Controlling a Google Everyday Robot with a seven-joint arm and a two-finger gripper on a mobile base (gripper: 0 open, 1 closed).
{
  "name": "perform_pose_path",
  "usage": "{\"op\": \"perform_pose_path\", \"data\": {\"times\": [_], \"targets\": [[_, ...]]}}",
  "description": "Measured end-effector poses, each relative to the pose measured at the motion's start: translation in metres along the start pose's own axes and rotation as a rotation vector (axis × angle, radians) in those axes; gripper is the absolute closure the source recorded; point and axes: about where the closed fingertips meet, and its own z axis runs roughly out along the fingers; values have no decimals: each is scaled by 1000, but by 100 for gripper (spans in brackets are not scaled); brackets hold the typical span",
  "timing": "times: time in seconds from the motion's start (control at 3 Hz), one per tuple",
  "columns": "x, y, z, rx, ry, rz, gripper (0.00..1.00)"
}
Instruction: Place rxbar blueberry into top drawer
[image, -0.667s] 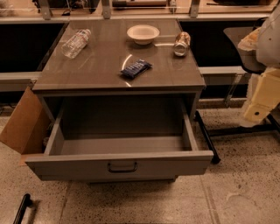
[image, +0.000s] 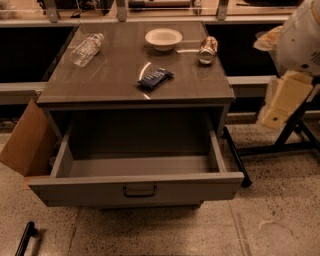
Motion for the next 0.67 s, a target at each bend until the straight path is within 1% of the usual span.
{"op": "perform_pose_path", "data": {"times": [0.33, 0.67], "targets": [[-39, -30, 30, -9, -142, -103, 0], [-83, -52, 57, -52, -286, -202, 0]]}}
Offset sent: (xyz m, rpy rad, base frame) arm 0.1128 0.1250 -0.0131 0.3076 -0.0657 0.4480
